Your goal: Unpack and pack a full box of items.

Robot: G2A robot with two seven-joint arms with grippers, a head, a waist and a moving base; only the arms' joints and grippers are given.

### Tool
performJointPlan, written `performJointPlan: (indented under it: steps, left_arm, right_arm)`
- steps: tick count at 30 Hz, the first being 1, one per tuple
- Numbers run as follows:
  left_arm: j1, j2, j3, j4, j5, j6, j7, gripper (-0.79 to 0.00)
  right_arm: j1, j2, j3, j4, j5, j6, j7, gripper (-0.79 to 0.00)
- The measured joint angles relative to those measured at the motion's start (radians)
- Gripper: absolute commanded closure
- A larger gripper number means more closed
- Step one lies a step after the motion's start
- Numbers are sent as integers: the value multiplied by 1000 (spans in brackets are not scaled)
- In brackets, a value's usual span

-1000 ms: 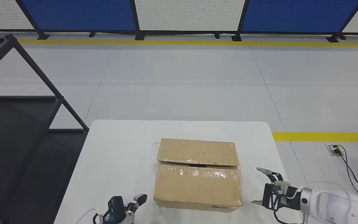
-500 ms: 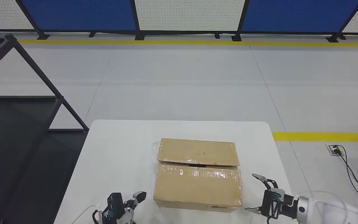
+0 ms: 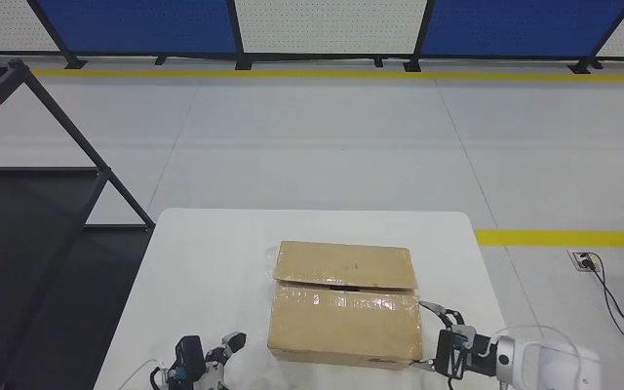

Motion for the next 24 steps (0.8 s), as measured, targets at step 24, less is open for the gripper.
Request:
performJointPlan:
  steps: [24]
  left_arm:
    - [54, 16, -57, 41, -20, 27, 93, -785]
  right_arm:
    - [164, -24, -132, 90, 31, 84, 37, -785]
